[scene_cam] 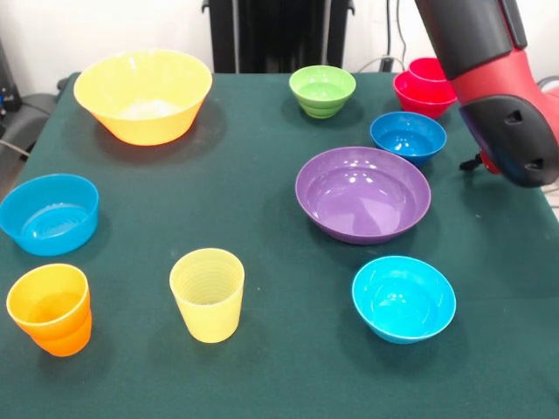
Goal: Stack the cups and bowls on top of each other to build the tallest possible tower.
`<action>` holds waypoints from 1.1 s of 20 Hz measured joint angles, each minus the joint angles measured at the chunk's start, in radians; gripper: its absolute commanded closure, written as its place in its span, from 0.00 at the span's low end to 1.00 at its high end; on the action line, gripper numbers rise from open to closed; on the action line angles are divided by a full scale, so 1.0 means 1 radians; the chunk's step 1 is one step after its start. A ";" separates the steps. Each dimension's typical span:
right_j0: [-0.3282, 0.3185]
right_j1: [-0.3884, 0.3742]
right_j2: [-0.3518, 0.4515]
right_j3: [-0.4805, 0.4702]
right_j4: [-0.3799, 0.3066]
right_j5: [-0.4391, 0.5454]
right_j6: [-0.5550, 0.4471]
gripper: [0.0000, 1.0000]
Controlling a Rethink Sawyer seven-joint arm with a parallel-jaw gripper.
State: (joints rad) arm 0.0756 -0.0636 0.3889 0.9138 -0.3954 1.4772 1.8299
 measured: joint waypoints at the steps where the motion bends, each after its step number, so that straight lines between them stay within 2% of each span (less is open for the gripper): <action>1: 0.000 0.010 0.008 -0.019 -0.007 0.023 0.000 0.00; 9: -0.003 0.049 0.052 -0.095 -0.048 0.117 0.000 0.00; 22: -0.007 0.050 0.077 -0.105 -0.082 0.134 0.000 0.00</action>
State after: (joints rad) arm 0.0686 -0.0134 0.4664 0.8086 -0.4772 1.6112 1.8299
